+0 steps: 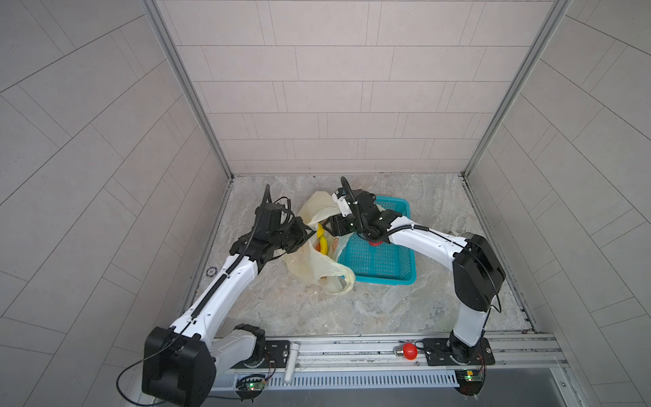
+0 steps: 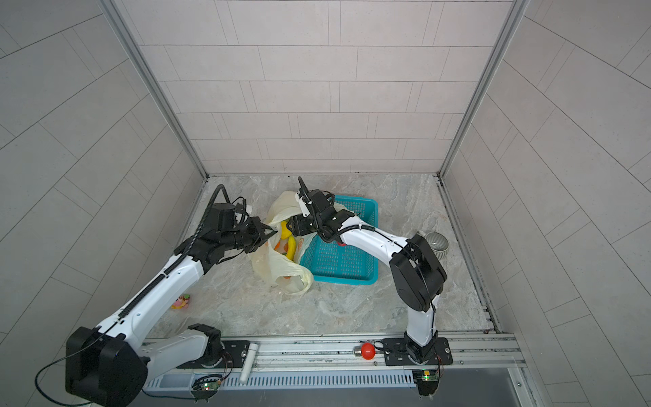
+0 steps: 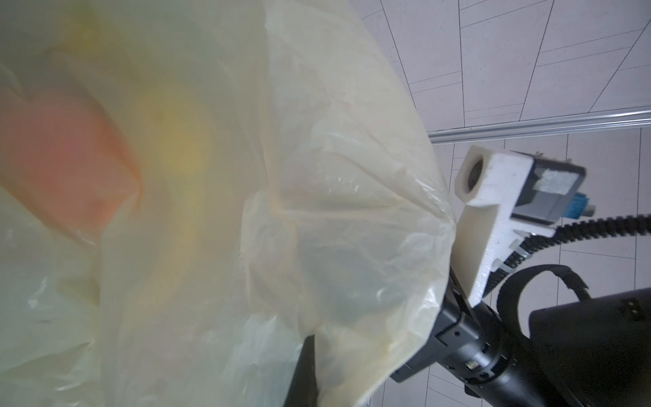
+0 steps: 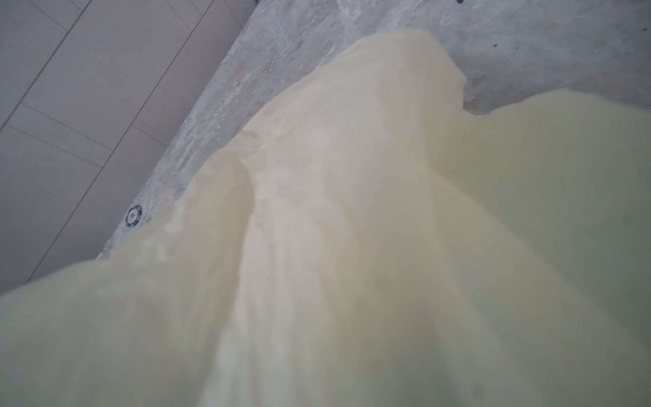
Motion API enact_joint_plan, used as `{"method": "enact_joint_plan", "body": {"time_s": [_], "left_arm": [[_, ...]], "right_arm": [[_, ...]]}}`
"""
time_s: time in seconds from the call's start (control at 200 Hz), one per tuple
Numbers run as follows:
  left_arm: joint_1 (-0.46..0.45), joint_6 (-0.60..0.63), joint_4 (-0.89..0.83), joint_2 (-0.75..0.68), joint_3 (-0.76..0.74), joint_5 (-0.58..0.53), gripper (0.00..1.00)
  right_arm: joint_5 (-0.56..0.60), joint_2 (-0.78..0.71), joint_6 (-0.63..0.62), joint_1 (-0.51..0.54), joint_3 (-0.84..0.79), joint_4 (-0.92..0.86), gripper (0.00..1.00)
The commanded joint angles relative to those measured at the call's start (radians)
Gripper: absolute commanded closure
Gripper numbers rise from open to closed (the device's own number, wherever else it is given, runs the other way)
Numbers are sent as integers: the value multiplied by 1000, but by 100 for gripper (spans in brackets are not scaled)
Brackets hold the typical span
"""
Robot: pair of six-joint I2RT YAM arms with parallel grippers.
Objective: Place the fruits into the plastic bag
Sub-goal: 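Carry the yellow fruit into the bag held by the left gripper and release, then withdraw the right gripper from the bag back over the basket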
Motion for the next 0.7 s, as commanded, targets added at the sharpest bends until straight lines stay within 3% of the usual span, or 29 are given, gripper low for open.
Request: {"method": "enact_joint_plan", "body": {"time_s": [0.0, 0.24, 0.41, 0.495, 0.696], "left_arm": [[-4, 9, 11, -8, 3, 4, 100], [-4, 6, 11, 0, -1, -3, 100], [-4, 6, 11, 5, 2, -4, 100], [-5, 6, 12, 6, 1, -7, 100], [-6, 4, 13, 1, -10, -9, 100]], "right_arm": [[-151, -102, -43, -1, -18, -30, 34], [-295, -282, -108, -1, -125, -79, 35], [-316, -451, -125, -56, -169, -100, 34], [-235, -550, -91, -140, -193, -83, 34], [161, -738, 76, -405, -312, -71, 33]]}}
